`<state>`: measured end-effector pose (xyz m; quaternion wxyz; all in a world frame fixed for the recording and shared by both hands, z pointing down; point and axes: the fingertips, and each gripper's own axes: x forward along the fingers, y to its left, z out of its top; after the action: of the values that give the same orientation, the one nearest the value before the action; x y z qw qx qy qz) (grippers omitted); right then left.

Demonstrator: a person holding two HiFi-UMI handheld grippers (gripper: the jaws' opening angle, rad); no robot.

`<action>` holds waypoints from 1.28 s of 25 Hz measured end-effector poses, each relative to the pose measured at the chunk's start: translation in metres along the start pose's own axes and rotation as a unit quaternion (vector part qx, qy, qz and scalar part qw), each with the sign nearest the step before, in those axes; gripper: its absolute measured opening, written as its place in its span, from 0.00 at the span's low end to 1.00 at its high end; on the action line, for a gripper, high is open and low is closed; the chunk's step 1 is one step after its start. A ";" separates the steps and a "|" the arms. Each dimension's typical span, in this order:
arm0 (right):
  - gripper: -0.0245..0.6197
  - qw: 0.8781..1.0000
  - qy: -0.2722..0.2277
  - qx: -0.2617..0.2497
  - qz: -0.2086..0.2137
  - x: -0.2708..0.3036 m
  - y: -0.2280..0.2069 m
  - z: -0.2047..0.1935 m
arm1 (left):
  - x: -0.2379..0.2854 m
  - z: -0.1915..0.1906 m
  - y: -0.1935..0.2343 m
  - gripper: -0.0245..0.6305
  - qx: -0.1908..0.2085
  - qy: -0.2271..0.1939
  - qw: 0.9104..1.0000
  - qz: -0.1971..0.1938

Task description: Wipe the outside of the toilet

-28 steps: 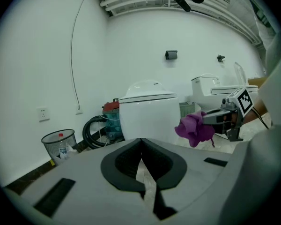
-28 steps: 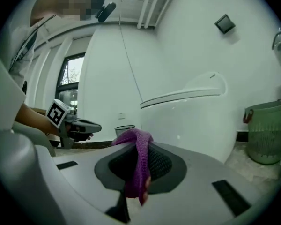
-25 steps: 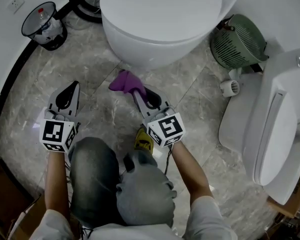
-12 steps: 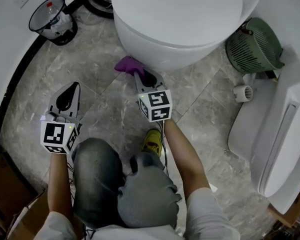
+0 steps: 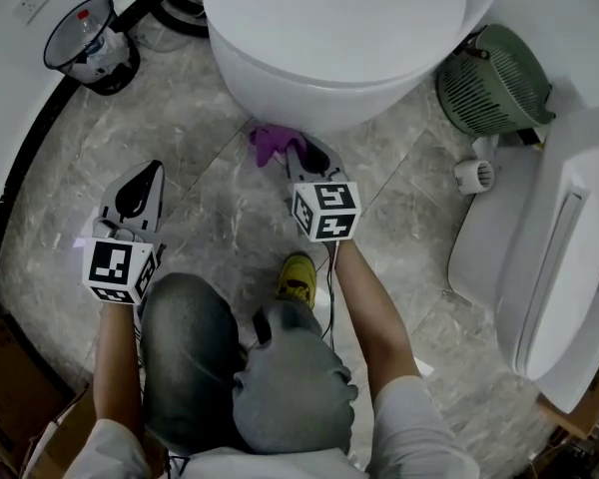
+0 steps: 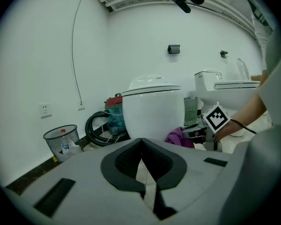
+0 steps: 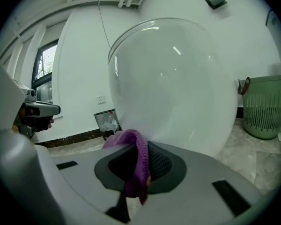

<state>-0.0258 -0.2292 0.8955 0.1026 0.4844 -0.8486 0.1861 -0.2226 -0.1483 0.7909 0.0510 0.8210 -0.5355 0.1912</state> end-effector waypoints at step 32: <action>0.13 0.969 -0.084 0.164 -0.163 -0.116 -0.134 0.019 | 0.002 0.007 -0.008 0.06 -0.011 -0.017 1.000 -0.014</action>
<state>0.1494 -0.2079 0.8659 -0.0215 0.6401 -0.7218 0.2621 -0.2130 -0.1486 0.7865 0.0538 0.8312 -0.5266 0.1701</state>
